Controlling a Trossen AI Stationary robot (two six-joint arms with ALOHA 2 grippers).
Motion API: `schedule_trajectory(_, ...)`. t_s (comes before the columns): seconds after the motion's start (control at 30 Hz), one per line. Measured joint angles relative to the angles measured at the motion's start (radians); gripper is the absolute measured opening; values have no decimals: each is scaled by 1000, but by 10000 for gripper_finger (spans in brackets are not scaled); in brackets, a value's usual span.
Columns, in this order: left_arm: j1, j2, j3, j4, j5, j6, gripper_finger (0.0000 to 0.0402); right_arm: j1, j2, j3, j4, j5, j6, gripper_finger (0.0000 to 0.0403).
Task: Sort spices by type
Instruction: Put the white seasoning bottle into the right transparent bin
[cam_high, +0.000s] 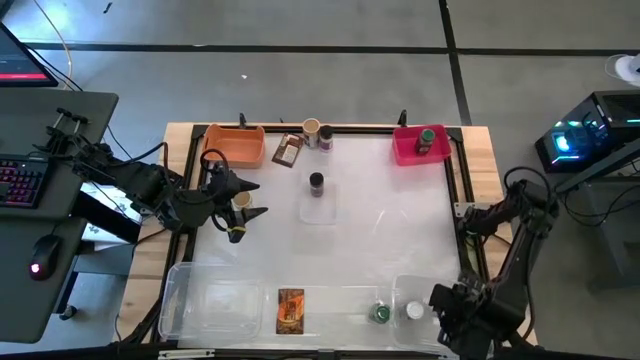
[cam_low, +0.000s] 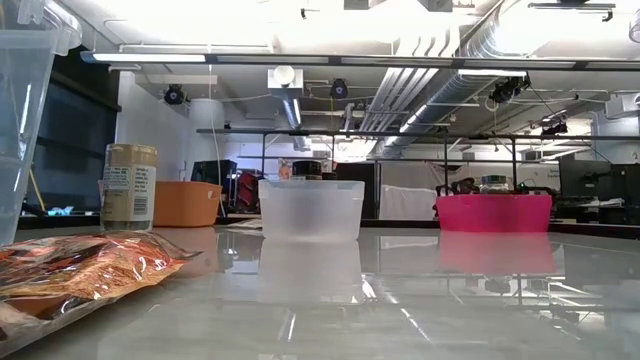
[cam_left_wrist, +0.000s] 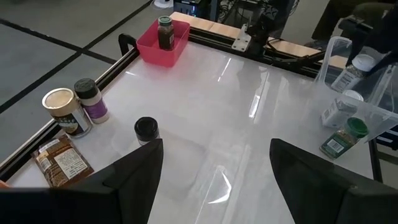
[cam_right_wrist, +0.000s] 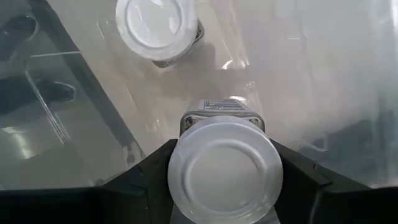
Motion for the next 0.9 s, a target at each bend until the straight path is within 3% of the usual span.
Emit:
schedule_trajectory(0.23,0,0,0,0,0,-7,282,0,15,-48,161,31,106,200)
schedule_trajectory(0.9,0,0,0,1,0,-7,282,-5,14,-171,185,23,297,200)
